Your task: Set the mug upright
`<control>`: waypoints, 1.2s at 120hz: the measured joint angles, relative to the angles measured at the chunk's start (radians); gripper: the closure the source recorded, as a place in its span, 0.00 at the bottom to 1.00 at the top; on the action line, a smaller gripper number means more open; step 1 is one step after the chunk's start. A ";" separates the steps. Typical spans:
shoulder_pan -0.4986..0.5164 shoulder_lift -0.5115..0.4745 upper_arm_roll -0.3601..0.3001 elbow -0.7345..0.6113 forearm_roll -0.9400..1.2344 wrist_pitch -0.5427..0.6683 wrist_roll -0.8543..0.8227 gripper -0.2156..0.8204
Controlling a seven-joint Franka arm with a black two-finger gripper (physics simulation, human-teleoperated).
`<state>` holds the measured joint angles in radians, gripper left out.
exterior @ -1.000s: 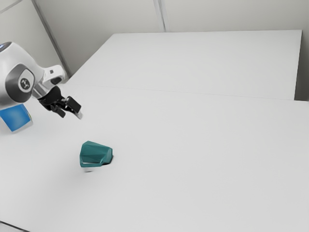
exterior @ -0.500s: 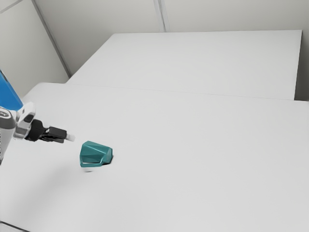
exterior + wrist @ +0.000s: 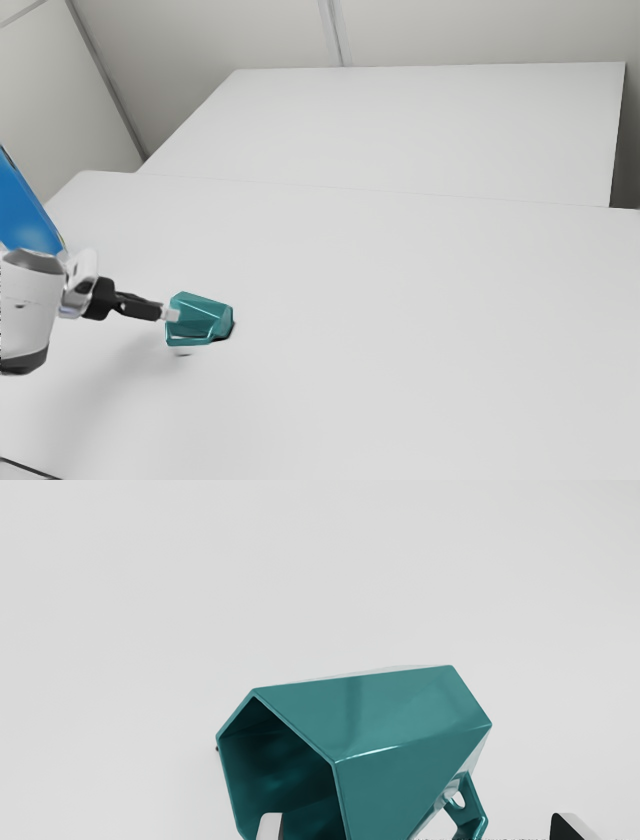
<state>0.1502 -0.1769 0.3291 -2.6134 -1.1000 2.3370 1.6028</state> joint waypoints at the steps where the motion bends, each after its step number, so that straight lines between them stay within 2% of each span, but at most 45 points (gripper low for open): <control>1: -0.001 0.003 0.000 0.000 -0.004 0.000 0.006 0.23; 47: -0.051 0.083 -0.001 0.003 -0.129 0.004 0.251 0.25; 64: -0.060 0.093 -0.001 0.003 -0.153 0.005 0.314 0.30; 119: -0.059 0.085 -0.001 0.008 -0.183 0.013 0.441 0.82; 144: -0.060 0.051 -0.015 0.010 -0.185 0.040 0.473 0.92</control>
<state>0.0904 -0.1256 0.3145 -2.6032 -1.2851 2.3772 2.0760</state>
